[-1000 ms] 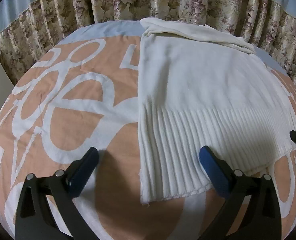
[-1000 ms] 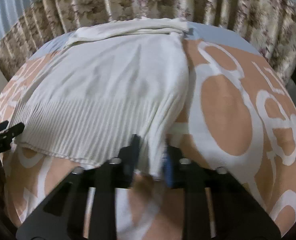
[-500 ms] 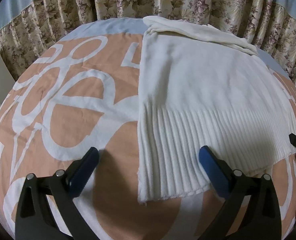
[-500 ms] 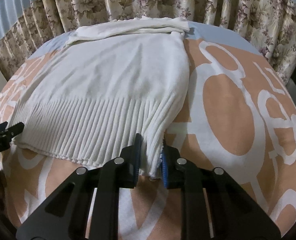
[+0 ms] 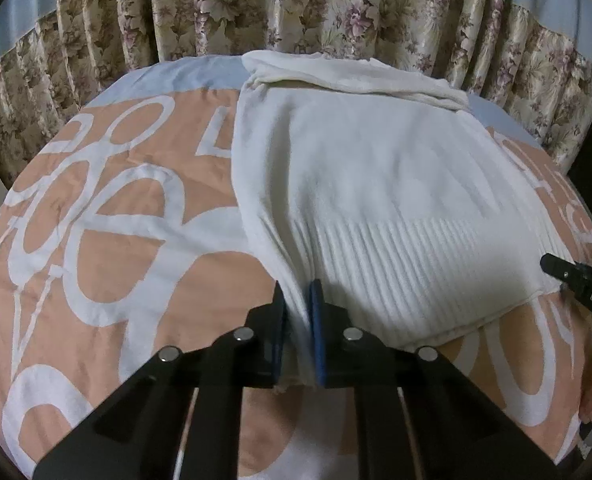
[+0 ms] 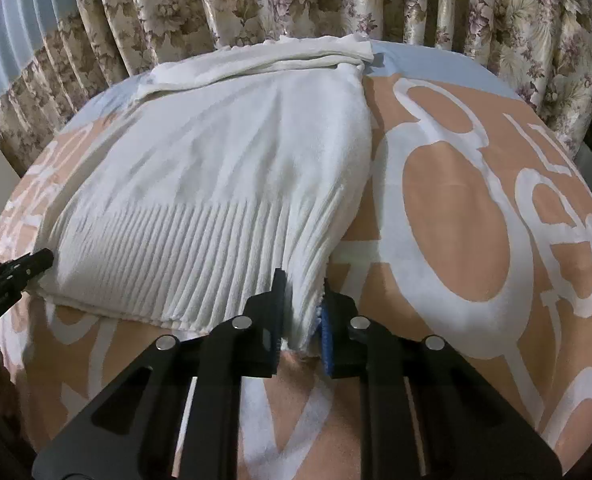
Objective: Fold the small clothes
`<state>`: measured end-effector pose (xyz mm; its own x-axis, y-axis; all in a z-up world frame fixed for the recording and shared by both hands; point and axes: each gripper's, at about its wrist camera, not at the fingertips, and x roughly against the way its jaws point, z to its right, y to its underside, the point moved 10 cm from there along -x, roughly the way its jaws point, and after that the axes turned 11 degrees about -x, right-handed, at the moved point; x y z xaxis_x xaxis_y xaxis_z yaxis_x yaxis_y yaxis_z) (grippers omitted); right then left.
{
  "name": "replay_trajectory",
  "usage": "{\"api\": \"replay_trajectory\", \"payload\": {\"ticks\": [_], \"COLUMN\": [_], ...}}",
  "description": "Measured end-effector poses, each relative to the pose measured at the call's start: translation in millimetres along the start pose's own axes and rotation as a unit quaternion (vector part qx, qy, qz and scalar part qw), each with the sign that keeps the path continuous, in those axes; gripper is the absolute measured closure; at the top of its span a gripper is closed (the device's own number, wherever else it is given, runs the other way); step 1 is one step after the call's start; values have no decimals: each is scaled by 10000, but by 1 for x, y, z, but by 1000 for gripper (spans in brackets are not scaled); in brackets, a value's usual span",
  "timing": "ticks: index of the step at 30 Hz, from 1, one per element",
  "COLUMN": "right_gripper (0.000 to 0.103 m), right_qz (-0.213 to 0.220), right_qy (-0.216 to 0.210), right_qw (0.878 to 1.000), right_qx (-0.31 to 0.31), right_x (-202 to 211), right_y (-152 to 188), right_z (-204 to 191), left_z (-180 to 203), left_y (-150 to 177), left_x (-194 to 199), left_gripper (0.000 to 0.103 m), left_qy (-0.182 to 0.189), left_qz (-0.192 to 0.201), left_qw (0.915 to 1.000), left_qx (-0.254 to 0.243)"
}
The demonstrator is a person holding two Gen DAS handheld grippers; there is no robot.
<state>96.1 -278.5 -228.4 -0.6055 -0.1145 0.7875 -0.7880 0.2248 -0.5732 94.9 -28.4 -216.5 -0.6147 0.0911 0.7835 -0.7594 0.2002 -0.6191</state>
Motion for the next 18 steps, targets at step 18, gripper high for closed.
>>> {"api": "replay_trajectory", "payload": {"ticks": [18], "right_gripper": [91], "right_qz": [27], "right_qy": [-263], "right_qw": [9995], "right_qx": [194], "right_x": [58], "right_y": [30], "right_z": [-8], "left_z": [-4], "left_y": [28], "left_x": [51], "left_gripper": [93], "left_qy": [86], "left_qz": [-37], "left_qw": [9998], "left_qx": [-153]}}
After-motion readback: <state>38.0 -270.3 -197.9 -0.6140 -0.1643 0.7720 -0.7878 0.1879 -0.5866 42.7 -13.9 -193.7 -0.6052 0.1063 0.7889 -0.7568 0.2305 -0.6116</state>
